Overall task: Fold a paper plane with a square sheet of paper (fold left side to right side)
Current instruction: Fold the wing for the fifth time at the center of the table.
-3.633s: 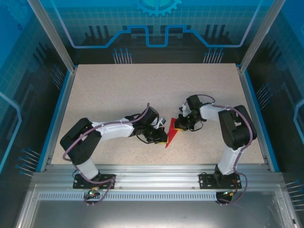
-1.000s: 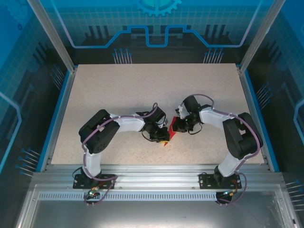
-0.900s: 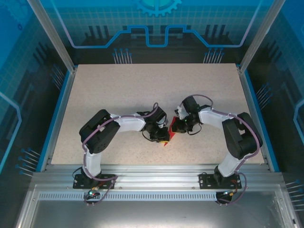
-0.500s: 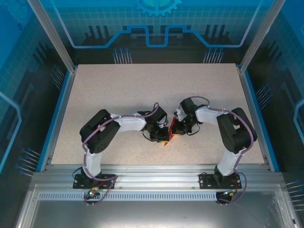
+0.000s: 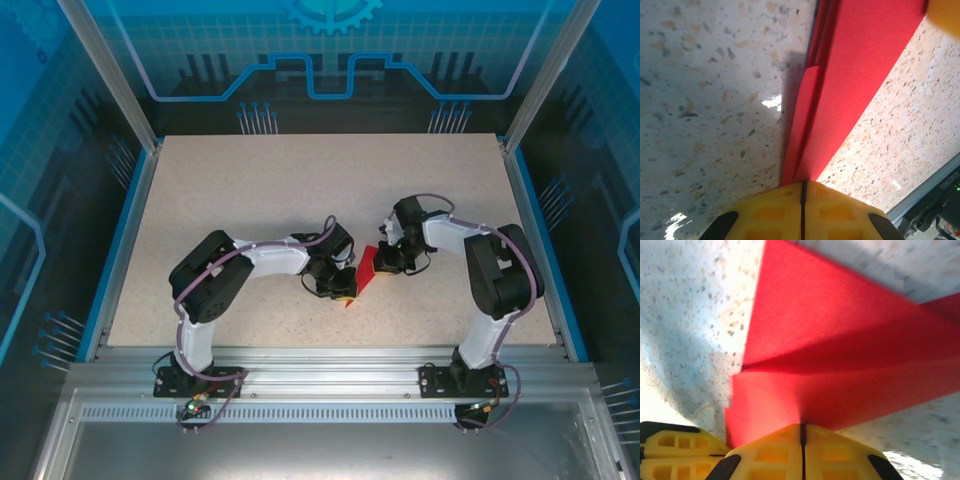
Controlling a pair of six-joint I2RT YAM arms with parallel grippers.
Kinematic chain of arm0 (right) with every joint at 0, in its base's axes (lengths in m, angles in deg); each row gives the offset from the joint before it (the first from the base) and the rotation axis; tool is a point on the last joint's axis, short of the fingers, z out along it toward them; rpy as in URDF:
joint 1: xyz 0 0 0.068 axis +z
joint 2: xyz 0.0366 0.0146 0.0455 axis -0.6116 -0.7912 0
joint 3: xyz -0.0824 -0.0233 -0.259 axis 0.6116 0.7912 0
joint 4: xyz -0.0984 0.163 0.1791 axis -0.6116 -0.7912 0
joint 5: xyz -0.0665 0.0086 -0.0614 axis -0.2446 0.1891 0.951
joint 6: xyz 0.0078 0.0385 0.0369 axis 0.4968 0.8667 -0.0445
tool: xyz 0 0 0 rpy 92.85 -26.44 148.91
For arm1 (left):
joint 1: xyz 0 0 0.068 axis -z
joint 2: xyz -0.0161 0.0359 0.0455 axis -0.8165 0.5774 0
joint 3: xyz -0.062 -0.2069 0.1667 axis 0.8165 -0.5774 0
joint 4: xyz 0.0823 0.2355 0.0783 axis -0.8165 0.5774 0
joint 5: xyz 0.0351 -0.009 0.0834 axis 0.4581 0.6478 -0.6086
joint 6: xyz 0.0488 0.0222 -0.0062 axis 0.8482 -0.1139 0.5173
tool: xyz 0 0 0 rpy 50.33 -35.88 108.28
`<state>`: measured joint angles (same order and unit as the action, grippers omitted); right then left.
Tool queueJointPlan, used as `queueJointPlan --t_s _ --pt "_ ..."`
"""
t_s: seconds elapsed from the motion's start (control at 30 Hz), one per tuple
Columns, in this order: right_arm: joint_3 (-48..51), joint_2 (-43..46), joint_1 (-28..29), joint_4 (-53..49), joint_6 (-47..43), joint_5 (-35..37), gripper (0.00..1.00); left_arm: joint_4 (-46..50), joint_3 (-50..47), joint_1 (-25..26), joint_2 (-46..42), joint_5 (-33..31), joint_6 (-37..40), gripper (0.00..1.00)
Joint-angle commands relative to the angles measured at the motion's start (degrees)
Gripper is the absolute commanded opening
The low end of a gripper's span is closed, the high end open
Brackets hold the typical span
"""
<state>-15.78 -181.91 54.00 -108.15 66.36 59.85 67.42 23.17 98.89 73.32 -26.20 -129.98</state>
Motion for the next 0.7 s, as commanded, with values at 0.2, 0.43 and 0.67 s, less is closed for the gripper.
queueJointPlan --t_s 0.2,0.43,0.67 --pt "-5.17 -4.28 -3.85 -3.27 -3.00 1.65 0.06 7.94 -2.03 0.31 4.34 -7.07 0.91 0.10" --pt "-6.63 -5.31 -4.57 -4.11 -2.65 1.18 0.06 8.04 -2.40 0.35 4.18 -7.29 0.82 0.09" --pt "-8.18 -5.74 -4.93 -6.52 -3.36 0.61 0.05 8.09 -2.42 0.31 4.14 -7.38 0.82 0.09"
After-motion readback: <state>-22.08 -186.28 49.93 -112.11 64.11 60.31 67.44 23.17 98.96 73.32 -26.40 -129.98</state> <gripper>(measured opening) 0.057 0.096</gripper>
